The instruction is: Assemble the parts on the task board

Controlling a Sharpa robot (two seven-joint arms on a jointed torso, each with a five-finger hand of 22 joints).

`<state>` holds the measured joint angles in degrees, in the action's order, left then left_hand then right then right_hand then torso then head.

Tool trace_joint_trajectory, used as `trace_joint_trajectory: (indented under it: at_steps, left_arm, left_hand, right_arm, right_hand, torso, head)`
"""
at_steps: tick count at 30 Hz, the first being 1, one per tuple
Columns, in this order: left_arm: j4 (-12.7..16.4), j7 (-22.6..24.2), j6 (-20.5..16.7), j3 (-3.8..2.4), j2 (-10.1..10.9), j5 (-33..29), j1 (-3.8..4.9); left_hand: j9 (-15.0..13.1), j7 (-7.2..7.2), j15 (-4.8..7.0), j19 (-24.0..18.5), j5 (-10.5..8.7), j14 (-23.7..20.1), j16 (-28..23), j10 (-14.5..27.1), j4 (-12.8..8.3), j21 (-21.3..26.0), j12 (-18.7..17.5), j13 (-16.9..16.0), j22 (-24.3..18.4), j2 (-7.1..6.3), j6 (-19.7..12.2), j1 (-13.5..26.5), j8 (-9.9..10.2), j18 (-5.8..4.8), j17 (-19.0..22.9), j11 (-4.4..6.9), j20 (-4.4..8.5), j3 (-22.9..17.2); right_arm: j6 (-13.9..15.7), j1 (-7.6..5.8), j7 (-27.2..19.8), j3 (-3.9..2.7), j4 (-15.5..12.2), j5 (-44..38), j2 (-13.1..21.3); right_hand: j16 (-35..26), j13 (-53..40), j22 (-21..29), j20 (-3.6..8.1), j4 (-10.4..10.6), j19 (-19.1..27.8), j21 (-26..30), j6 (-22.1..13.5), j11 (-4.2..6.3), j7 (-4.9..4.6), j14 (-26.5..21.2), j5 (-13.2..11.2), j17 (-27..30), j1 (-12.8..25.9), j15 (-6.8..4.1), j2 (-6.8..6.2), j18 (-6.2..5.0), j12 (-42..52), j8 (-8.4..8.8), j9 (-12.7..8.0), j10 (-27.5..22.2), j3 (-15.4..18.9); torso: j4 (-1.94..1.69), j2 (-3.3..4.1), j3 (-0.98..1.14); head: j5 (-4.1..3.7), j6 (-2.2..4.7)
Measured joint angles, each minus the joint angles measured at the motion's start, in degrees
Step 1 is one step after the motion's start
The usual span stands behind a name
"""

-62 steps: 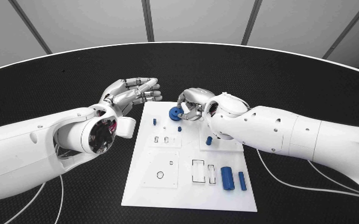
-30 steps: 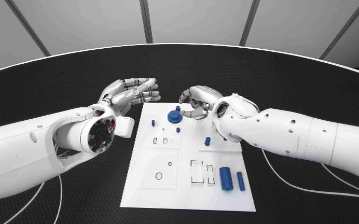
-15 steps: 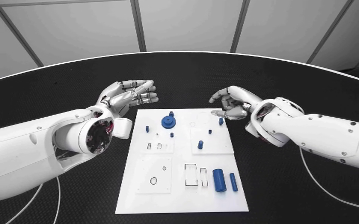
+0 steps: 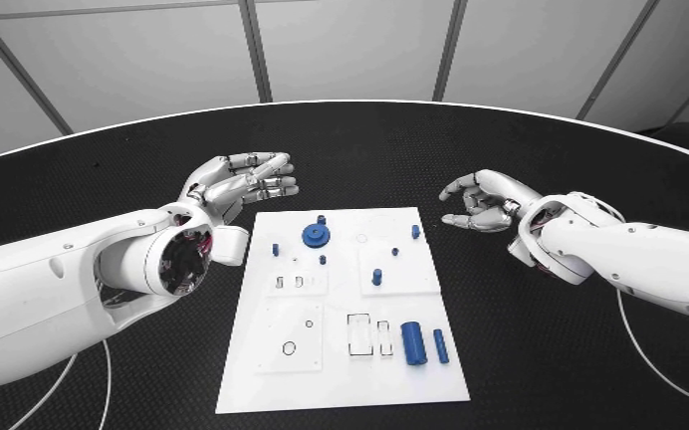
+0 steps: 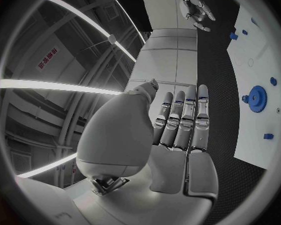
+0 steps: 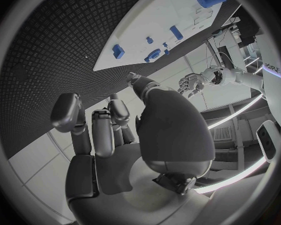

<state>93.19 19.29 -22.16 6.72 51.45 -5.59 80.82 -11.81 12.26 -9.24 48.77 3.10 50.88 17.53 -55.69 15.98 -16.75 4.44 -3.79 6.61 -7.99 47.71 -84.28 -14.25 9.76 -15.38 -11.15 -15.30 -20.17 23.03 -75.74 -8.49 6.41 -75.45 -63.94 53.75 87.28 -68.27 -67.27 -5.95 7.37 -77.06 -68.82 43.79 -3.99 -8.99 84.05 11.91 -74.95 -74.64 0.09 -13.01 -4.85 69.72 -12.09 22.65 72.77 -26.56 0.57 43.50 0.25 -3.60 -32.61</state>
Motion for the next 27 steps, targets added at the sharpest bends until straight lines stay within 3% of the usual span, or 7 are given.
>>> trace_joint_trajectory:
  at_steps: [18,20,27]
  left_arm:
    - [0.40,0.12,-0.01,0.00,0.05,0.00,0.01]
    - [0.43,0.12,-0.02,0.00,0.08,0.00,0.01]
    - [0.70,0.13,-0.05,-0.01,0.46,0.00,0.01]
  left_hand:
    - [-0.01,0.00,0.00,0.00,0.00,0.00,0.00,0.00,0.00,0.00,0.00,0.00,-0.03,0.00,0.00,0.00,0.00,0.00,-0.05,0.00,0.00,0.00]
    - [-0.01,0.00,0.00,0.00,0.00,0.00,0.00,0.00,0.00,0.00,0.00,0.00,-0.05,0.00,0.00,0.00,0.00,0.00,-0.06,0.00,0.00,0.00]
    - [-0.01,0.00,0.00,0.00,0.00,0.00,0.00,0.00,0.00,0.00,0.00,0.00,-0.04,0.00,0.00,0.00,0.00,0.00,-0.06,0.00,0.00,0.00]
  right_arm:
    - [-1.31,1.50,1.32,0.23,4.14,0.02,-4.77]
    - [-1.18,1.75,1.42,0.23,4.39,0.02,-5.24]
    - [-0.09,3.49,1.28,0.20,4.88,0.01,-6.26]
  right_hand:
    - [0.00,-1.34,-1.31,0.22,-0.16,-0.23,-0.73,0.00,-0.11,0.00,0.00,0.52,0.01,-0.31,0.00,-0.15,-0.02,1.03,0.00,0.09,0.74,0.15]
    - [0.00,-1.50,-1.37,0.17,-0.16,-0.59,-0.73,0.32,0.10,0.31,0.00,0.64,0.02,-0.64,0.00,0.18,-0.02,1.33,0.00,0.17,0.95,0.15]
    - [0.28,-1.98,-1.82,0.23,-0.67,-0.65,-1.06,1.36,0.10,0.09,0.00,0.85,0.02,-0.99,0.00,0.54,-0.02,1.68,0.00,0.34,1.35,-0.17]
  torso:
    - [-0.23,0.20,-0.05]
    - [-0.24,0.21,-0.02]
    - [-0.25,0.28,0.17]
  head:
    - [-0.27,-0.43]
    - [-0.27,-0.44]
    - [0.10,-0.59]
